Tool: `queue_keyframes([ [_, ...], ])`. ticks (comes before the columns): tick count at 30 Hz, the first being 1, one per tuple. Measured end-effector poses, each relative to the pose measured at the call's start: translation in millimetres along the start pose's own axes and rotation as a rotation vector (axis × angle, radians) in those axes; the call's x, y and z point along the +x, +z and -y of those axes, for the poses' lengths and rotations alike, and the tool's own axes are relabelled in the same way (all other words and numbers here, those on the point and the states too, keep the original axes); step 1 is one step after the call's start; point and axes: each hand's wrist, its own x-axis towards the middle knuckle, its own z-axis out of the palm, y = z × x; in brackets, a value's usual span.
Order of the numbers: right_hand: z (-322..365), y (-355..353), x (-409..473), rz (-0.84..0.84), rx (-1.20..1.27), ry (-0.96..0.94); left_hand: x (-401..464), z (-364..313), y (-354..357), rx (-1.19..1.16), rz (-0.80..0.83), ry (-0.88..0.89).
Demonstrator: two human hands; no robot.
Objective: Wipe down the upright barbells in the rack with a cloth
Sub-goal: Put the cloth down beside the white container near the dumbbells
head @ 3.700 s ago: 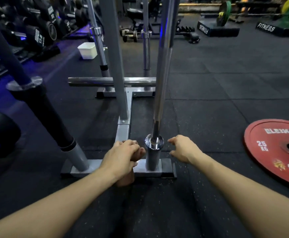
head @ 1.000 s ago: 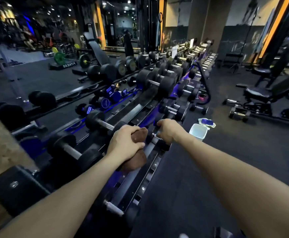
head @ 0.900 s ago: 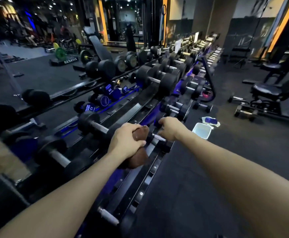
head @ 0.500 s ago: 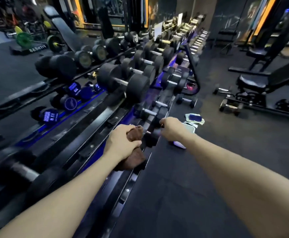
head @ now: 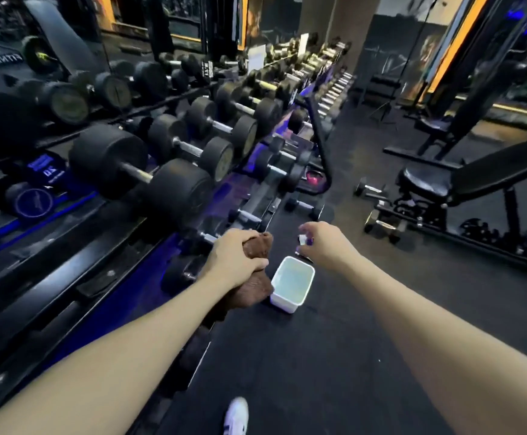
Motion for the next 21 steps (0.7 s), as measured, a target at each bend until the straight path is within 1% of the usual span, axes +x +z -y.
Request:
queue_keyframes([
  [2, -21.0, -7.9, 47.4, 0.030, 0.000, 0.024, 51.5, -5.0, 18.9, -0.037, 0.009, -0.028],
  [5, -46.2, -30.4, 114.6, 0.051, -0.017, 0.010, 121.3, -18.1, 39.8, -0.083, 0.014, -0.088],
  [9, -90.8, -64.5, 203.9, 0.074, -0.035, -0.028, 215.2, -44.1, 73.5, -0.069, 0.027, -0.131],
  [10, -95.2, -64.4, 213.6, 0.087, -0.040, -0.040, 223.8, -44.1, 76.6, -0.072, 0.027, -0.140],
  [13, -134.7, -70.1, 281.0, 0.144, -0.029, -0.079, 285.5, -49.4, 113.8, -0.088, -0.016, -0.206],
  [16, -170.3, -64.6, 350.8, 0.241, -0.048, -0.182, 334.2, -47.4, 157.0, -0.125, -0.123, -0.320],
  [21, -204.8, -56.5, 440.5, 0.425, -0.159, -0.430, 375.7, -54.5, 220.3, -0.249, -0.417, -0.547],
])
